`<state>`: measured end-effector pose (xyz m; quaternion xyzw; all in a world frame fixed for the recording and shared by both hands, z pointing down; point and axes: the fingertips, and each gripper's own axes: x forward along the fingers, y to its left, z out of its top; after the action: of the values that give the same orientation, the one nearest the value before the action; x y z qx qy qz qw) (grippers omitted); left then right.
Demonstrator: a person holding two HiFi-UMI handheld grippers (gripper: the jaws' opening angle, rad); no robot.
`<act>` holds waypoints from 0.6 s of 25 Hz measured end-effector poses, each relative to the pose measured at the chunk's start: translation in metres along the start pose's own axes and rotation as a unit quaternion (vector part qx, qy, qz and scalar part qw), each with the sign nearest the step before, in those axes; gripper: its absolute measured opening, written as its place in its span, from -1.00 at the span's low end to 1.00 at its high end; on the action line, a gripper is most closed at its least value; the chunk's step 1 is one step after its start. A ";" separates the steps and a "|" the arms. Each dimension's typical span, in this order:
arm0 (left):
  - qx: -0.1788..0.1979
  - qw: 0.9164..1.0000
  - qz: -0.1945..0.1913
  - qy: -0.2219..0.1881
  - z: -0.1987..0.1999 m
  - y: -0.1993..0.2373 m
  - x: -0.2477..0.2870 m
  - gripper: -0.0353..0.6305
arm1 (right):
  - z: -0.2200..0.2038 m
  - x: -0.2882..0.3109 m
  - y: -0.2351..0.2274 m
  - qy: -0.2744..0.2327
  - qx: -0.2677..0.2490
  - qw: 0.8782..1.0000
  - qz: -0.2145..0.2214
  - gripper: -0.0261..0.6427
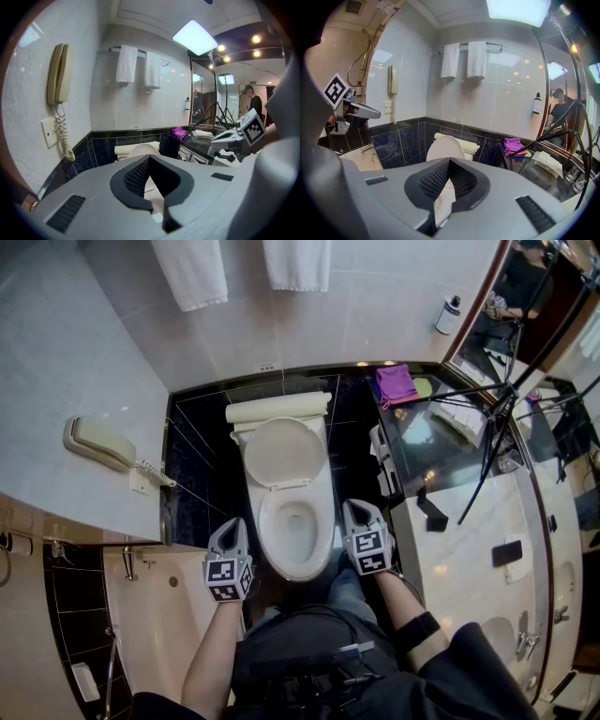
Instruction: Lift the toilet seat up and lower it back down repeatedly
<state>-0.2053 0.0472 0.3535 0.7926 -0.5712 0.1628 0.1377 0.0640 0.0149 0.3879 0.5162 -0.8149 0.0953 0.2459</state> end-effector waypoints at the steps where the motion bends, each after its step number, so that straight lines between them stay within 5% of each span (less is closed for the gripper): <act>1: 0.001 1.000 -0.001 0.001 -0.001 -0.001 0.001 -0.89 | 0.000 0.001 -0.001 0.001 -0.001 1.000 -0.003 -0.87; 15: 0.027 1.000 -0.010 0.002 -0.030 -0.020 0.024 -0.89 | -0.055 0.029 -0.016 0.049 0.031 0.998 -0.003 -0.58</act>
<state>-0.1825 0.0446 0.3900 0.8013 -0.5584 0.1784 0.1193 0.0846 0.0071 0.4478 0.5208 -0.7967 0.1450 0.2702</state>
